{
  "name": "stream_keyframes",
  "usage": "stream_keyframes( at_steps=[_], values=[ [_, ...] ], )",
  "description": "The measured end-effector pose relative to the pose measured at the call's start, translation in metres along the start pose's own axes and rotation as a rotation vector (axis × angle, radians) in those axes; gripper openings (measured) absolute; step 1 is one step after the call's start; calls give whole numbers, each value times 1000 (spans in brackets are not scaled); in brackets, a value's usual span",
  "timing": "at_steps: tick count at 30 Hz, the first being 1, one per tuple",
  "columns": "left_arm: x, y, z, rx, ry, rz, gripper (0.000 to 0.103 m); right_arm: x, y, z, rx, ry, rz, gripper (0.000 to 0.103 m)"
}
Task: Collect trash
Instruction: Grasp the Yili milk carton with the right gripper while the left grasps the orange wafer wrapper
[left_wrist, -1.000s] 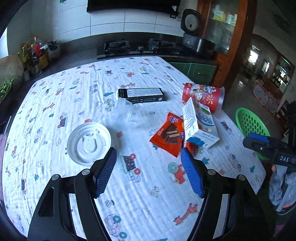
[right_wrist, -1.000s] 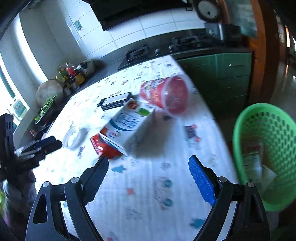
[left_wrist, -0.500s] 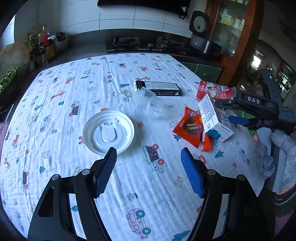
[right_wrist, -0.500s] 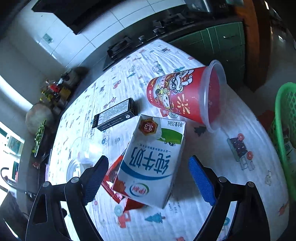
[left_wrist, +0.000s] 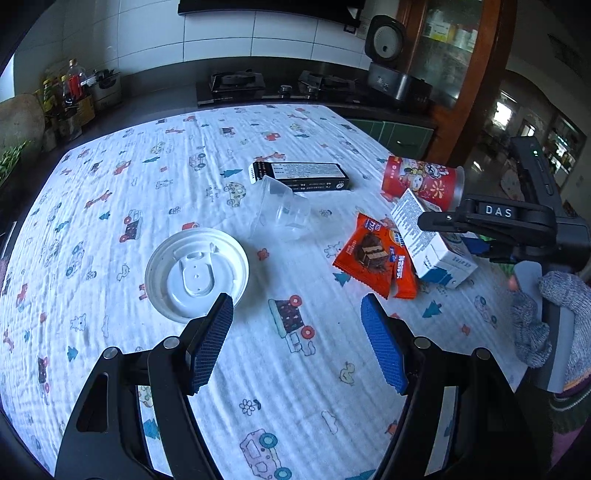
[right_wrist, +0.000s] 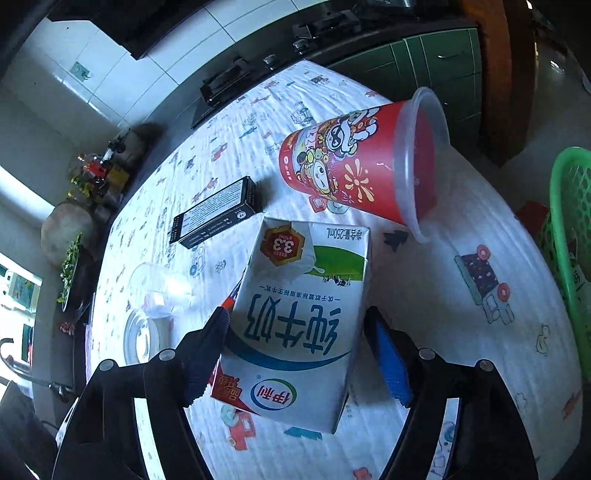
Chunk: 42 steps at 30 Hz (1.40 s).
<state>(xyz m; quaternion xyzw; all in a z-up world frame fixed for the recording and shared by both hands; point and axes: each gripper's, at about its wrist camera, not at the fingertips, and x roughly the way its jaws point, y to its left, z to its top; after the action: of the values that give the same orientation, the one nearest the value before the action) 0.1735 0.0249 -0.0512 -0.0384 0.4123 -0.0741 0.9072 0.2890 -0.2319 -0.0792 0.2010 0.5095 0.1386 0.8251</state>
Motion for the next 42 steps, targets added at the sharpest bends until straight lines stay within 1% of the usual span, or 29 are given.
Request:
stream_keyframes(
  at_steps=[2,4,7,10,14,17,18,19,21,22,23,24,25,29,31,32,37,38,40,42],
  values=[
    [4,-6,2,16,4,1,71,-11,-2,-6,-22,-8,15,72],
    [10,-12,4,32,11,-9,71,-20,-6,-12,-34,-12,38,71],
    [24,-23,9,59,28,-28,71,-35,-11,-22,-62,-21,49,71],
    [38,-33,14,90,45,-28,69,-50,-19,-31,-76,-32,62,71],
    [57,-50,21,158,65,-18,65,-66,-30,-38,-80,-45,78,71],
    [72,-56,24,185,89,-16,64,-76,-39,-44,-81,-52,83,70],
    [76,-58,25,192,97,-16,64,-79,-42,-45,-82,-54,82,53],
    [80,-59,26,196,104,-20,64,-81,-45,-47,-82,-46,93,48],
    [86,-60,28,192,118,-21,64,-82,-53,-50,-57,-20,131,48],
    [88,-59,28,191,122,-25,64,-82,-54,-52,-58,-11,119,48],
    [90,-58,28,191,124,-36,64,-81,-54,-55,-80,-18,81,48],
    [91,-58,29,191,129,-41,64,-81,-53,-58,-111,-24,49,54],
    [93,-58,29,193,134,-37,64,-79,-53,-60,-120,-22,38,58],
    [98,-60,29,201,149,-57,64,-75,-56,-66,-110,4,55,69],
    [101,-62,29,214,154,-66,60,-72,-52,-68,-126,10,54,72],
    [102,-63,29,217,157,-70,58,-70,-48,-69,-138,20,55,75],
    [102,-63,27,227,147,-83,54,-53,-23,-78,-244,45,-21,80],
    [103,-63,28,228,144,-86,48,-51,-20,-80,-259,48,-36,80],
    [102,-61,28,227,140,-101,43,-43,-16,-83,-284,60,-69,80],
    [102,-60,28,222,133,-113,31,-38,-14,-84,-295,72,-88,80]
  ],
)
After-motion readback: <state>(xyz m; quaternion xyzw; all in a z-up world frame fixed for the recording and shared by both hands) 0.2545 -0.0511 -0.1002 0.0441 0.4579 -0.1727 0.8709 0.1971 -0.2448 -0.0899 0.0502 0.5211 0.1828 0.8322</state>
